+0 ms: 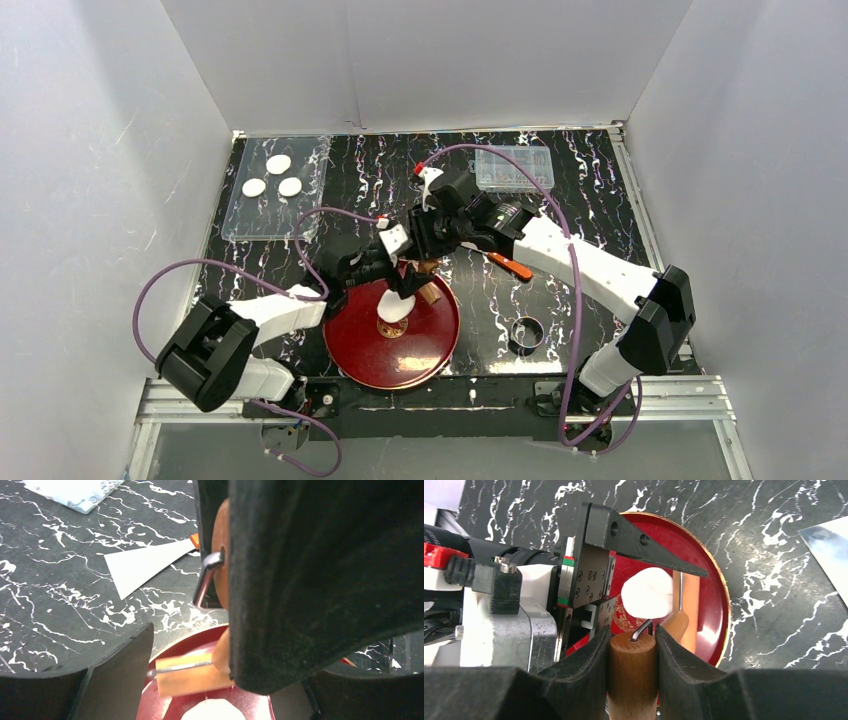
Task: Roll out the dumpling wrappers from the dough
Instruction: Flatten out the dough on the work surface.
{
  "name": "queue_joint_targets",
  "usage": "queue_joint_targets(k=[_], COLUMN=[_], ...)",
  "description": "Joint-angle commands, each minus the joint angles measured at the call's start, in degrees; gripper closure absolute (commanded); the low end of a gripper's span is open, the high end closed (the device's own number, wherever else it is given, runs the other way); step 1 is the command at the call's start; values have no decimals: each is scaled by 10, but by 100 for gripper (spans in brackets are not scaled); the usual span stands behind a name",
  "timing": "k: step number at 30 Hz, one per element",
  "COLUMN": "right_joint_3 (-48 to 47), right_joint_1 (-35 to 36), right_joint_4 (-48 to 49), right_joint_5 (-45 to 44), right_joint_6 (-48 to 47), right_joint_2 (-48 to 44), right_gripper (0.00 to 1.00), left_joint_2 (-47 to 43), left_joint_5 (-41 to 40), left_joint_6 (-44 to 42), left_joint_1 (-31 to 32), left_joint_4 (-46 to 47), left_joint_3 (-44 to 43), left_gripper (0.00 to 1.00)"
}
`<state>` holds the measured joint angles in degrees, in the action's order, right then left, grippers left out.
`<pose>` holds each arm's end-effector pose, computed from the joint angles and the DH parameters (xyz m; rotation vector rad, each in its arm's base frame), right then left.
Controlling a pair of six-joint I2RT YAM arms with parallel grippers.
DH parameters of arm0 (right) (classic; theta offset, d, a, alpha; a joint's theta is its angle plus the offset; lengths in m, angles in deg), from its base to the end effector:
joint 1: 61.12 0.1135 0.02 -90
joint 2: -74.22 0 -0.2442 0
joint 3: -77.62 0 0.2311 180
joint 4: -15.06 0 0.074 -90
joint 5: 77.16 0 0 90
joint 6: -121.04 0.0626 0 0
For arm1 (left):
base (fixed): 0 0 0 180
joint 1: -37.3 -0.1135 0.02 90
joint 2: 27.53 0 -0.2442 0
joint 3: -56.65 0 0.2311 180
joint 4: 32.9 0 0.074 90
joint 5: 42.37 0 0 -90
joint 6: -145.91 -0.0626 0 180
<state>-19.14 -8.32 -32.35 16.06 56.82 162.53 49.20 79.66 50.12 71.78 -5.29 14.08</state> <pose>0.2073 0.2789 0.3057 -0.5856 2.3010 0.7694 0.2132 -0.1867 0.2069 0.9848 1.4333 -0.8407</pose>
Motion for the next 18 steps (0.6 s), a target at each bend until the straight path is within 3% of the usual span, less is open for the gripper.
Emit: queue_joint_targets(k=[1, 5, 7, 11, 13, 14, 18], right_joint_3=[-20, -20, -27, -34, -33, -31, -5], right_joint_1=[15, 15, 14, 9, 8, 8, -1], right_joint_4=[63, 69, 67, 72, 74, 74, 78], right_joint_5=[53, 63, 66, 79, 81, 81, 79], right_joint_6=[17, 25, 25, 28, 28, 28, 33], right_joint_2=[-19, -19, -17, -14, -15, -16, -22], right_gripper=[99, 99, 99, 99, 99, 99, 99], left_joint_2=[-41, -26, -11, 6, 10, 9, 5], left_joint_5=[-37, -31, -20, -13, -14, -15, -17], left_joint_6=[14, 8, 19, 26, 27, 30, 52], left_joint_1=[7, 7, 7, 8, 8, 8, 8], left_joint_4=[51, 55, 63, 41, 34, 36, 38], left_joint_3=[17, 15, 4, -18, -23, -23, -25], left_gripper=[25, 26, 35, 66, 93, 100, 100])
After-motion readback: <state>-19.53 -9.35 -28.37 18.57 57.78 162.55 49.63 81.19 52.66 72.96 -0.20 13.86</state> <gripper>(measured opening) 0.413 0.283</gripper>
